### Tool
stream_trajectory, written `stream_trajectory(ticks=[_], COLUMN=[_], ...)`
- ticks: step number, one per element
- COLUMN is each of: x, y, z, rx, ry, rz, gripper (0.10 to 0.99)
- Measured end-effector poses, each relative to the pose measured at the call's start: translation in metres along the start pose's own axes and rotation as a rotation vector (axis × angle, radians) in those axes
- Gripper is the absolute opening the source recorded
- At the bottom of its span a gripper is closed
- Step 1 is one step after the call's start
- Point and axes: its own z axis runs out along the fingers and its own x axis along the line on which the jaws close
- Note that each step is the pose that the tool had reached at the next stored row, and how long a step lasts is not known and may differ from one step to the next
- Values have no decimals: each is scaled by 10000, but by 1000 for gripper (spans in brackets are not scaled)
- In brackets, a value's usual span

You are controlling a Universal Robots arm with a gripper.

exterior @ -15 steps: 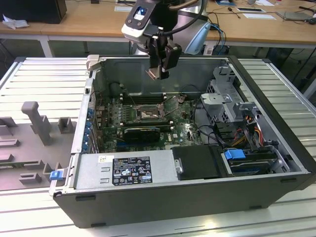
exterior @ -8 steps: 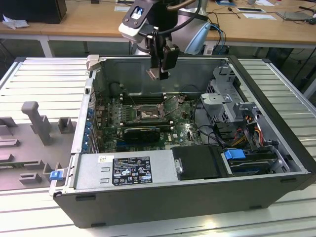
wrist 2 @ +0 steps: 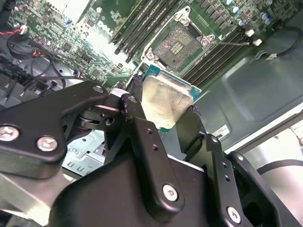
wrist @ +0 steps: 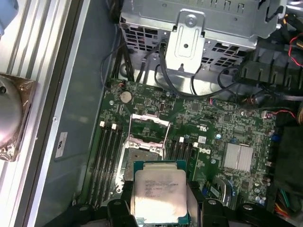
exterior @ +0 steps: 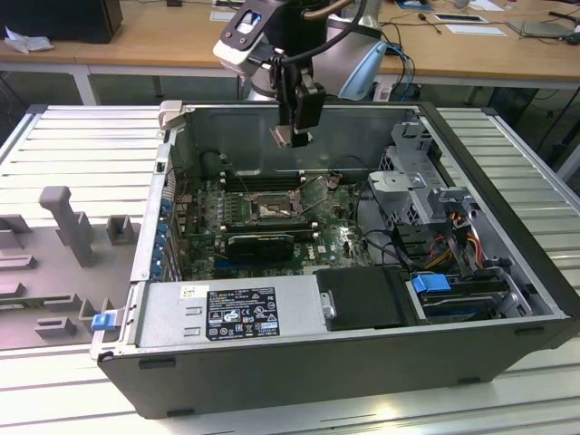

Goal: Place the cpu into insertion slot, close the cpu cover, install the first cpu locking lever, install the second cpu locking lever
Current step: 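Place the cpu into insertion slot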

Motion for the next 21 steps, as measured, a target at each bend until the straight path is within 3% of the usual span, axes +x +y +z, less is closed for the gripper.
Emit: stream_trajectory(ticks=[21], x=[0], y=[0], z=[2], rx=[-34], ry=[-152], rz=[1745], gripper=[525])
